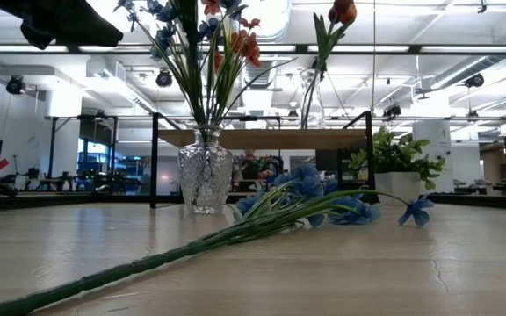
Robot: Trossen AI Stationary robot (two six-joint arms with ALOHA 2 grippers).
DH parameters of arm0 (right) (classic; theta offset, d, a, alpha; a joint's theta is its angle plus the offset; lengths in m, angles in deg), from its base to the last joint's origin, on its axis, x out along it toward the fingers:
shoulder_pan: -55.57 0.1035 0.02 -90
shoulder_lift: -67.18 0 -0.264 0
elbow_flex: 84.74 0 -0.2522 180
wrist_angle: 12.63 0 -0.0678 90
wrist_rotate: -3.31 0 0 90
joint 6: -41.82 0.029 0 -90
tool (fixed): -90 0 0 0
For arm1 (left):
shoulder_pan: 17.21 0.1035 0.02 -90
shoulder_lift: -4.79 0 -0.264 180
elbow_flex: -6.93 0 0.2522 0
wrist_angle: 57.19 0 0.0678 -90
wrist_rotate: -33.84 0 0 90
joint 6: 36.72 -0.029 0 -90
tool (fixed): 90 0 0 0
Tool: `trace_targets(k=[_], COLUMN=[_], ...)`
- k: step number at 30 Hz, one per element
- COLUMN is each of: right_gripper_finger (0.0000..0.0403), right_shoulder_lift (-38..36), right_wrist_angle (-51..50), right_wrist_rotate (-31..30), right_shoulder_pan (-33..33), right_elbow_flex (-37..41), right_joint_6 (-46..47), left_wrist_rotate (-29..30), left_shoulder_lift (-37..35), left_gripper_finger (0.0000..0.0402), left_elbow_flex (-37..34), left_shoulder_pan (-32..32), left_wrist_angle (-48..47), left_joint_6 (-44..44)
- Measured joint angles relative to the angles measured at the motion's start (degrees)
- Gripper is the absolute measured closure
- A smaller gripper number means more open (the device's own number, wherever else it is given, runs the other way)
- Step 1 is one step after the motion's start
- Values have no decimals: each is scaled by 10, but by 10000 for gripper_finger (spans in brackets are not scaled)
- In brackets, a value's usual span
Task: Pick and place flowers into a vace then onto a shelf
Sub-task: Put the purple flowers into the transparent vase
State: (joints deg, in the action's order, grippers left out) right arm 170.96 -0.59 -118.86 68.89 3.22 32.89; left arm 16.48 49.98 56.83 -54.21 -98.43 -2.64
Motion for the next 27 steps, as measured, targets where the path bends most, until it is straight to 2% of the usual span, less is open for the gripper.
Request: trace_targets(k=[21,27], right_gripper_finger=[394,394], right_shoulder_lift=[-5,-5], right_wrist_angle=[9,64], right_wrist_rotate=[-8,-4], right_shoulder_pan=[-31,-35], right_elbow_flex=[12,41], right_joint_6=[-10,-1], left_wrist_rotate=[0,0], left_shoulder_lift=[0,0], left_gripper_finger=[276,276], left_elbow_flex=[0,0], left_shoulder_pan=[0,0], left_wrist_angle=[-1,-2], left_joint_6=[0,0])
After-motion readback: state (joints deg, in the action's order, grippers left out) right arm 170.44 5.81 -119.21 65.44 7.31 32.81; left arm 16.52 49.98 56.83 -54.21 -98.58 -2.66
